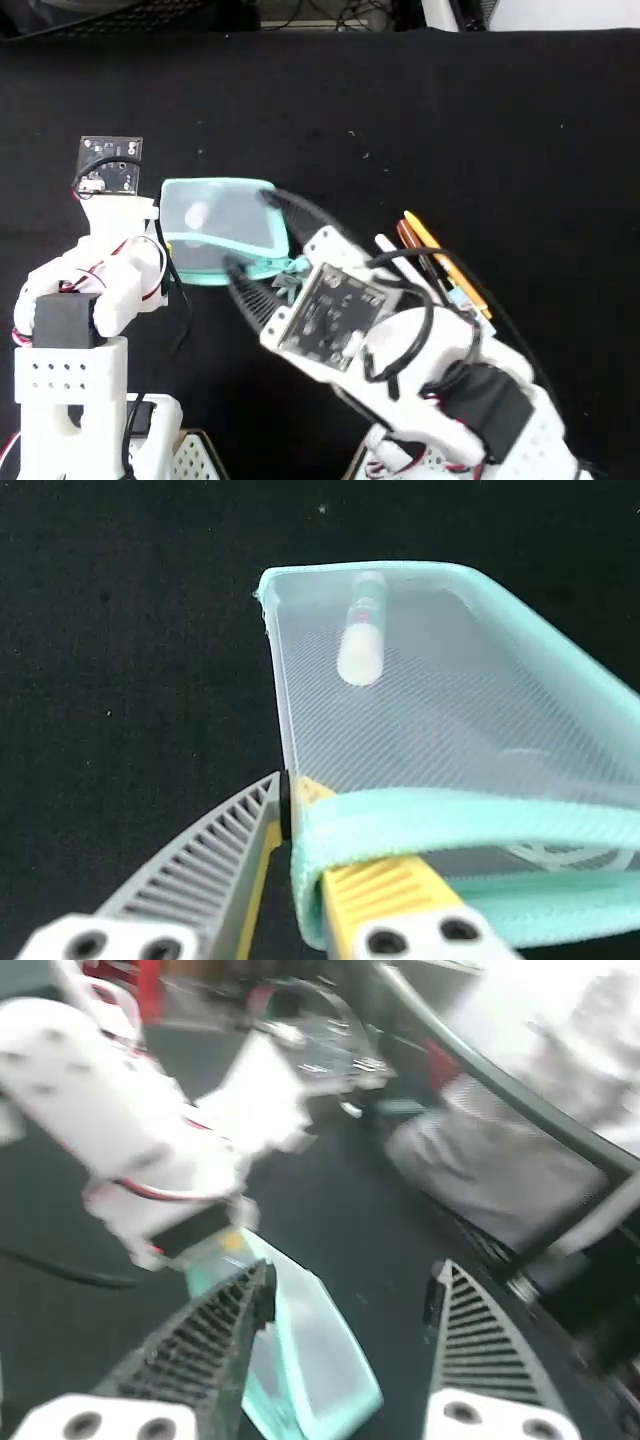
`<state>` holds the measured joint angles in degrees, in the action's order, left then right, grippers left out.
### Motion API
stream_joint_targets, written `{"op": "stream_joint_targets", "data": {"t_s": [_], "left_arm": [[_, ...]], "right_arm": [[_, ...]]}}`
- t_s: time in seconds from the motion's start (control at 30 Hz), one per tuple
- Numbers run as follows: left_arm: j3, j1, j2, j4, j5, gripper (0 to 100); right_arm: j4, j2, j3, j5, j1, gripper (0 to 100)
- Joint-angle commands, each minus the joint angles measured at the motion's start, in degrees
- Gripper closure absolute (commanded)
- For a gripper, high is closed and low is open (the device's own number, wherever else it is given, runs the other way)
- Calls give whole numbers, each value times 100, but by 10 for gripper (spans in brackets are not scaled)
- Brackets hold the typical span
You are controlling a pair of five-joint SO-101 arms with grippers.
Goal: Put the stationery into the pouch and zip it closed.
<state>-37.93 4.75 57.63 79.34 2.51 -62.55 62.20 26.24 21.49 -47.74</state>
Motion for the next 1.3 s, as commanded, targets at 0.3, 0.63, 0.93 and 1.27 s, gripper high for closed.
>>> {"op": "stream_joint_targets", "data": {"t_s": [0.3,0.63,0.93,1.27], "left_arm": [[31,48,79,-97,-44,967],[13,31,79,-97,-44,967],[13,31,79,-97,-35,967],[4,31,79,-97,-18,967]], "right_arm": [[-264,-321,2413,149,3552,871],[1732,-2809,3213,1705,3859,805],[1943,-5358,1798,1723,4026,829],[1714,-6448,1130,2066,4044,927]]}}
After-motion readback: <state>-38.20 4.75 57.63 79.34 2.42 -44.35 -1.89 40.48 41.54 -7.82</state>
